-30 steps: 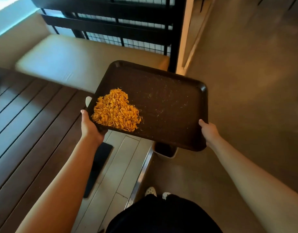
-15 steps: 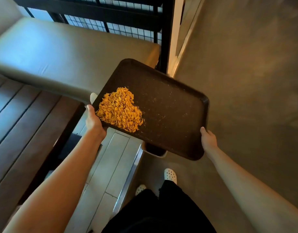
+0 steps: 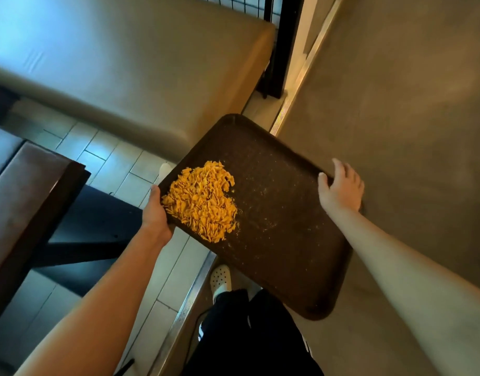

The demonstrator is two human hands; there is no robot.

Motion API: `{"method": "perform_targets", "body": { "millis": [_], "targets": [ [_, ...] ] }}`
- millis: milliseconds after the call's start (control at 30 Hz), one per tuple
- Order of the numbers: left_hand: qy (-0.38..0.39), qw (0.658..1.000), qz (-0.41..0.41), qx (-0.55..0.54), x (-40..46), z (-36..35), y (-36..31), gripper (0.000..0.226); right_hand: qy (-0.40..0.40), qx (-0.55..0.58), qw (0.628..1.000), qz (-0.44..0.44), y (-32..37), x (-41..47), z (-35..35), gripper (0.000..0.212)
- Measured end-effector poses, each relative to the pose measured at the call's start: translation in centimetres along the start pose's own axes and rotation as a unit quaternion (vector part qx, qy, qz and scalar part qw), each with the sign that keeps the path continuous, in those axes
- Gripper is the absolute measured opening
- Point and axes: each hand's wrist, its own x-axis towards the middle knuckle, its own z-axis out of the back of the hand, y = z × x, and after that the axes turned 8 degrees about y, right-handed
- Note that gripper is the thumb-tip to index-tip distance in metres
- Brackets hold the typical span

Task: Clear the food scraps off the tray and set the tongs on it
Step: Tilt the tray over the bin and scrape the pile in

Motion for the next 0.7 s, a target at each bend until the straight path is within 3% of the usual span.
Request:
{"method": "perform_targets", "body": {
  "millis": [133, 300, 700],
  "targets": [
    [0.009, 0.999, 0.023, 0.029, 4.4, 0.3, 1.7, 0.039, 0.050, -0.033, 0.996, 0.063, 2.5, 4.0, -3.0, 0.050],
    [0.064, 0.994, 0.046, 0.070, 9.2, 0.0, 4.1, 0.047, 0.233, 0.043, 0.969, 0.073, 3.1, 8.9, -6.0, 0.045],
    [0.174, 0.968, 0.139, 0.119, 20.7, -3.0, 13.7, 0.059, 0.267, 0.067, 0.961, 0.037, -4.6, 15.1, -13.8, 0.049]
  ]
}}
